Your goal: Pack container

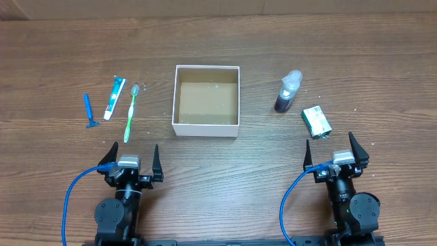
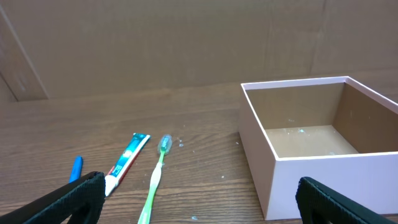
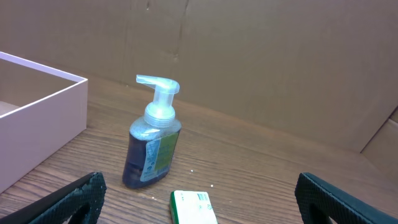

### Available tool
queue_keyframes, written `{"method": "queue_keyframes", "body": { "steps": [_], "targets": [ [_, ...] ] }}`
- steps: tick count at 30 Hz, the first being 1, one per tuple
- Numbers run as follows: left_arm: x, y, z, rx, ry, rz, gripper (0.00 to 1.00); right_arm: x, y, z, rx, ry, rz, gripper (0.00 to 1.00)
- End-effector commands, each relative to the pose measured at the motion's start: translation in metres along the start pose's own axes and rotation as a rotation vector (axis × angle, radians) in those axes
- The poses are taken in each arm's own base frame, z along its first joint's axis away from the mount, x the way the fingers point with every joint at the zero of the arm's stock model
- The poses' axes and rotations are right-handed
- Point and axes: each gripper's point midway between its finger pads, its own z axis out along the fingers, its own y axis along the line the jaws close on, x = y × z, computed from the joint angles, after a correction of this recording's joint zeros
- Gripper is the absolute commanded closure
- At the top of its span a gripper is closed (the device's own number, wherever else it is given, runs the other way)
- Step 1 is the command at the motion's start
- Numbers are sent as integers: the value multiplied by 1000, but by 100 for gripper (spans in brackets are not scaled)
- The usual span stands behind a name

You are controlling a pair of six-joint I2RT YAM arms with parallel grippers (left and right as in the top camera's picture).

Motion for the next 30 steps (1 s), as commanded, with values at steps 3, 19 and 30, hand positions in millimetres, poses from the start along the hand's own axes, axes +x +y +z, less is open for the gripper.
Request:
{"method": "queue_keyframes", "body": {
  "steps": [3, 19, 30],
  "targets": [
    [2, -5, 0, 26, 5, 12, 0, 3, 0, 1, 5, 3, -6, 0],
    [2, -5, 0, 26, 5, 12, 0, -10, 14, 0, -80, -52, 75, 0],
    [2, -5, 0, 26, 5, 12, 0, -68, -1, -6, -108, 43, 213, 0]
  ]
}}
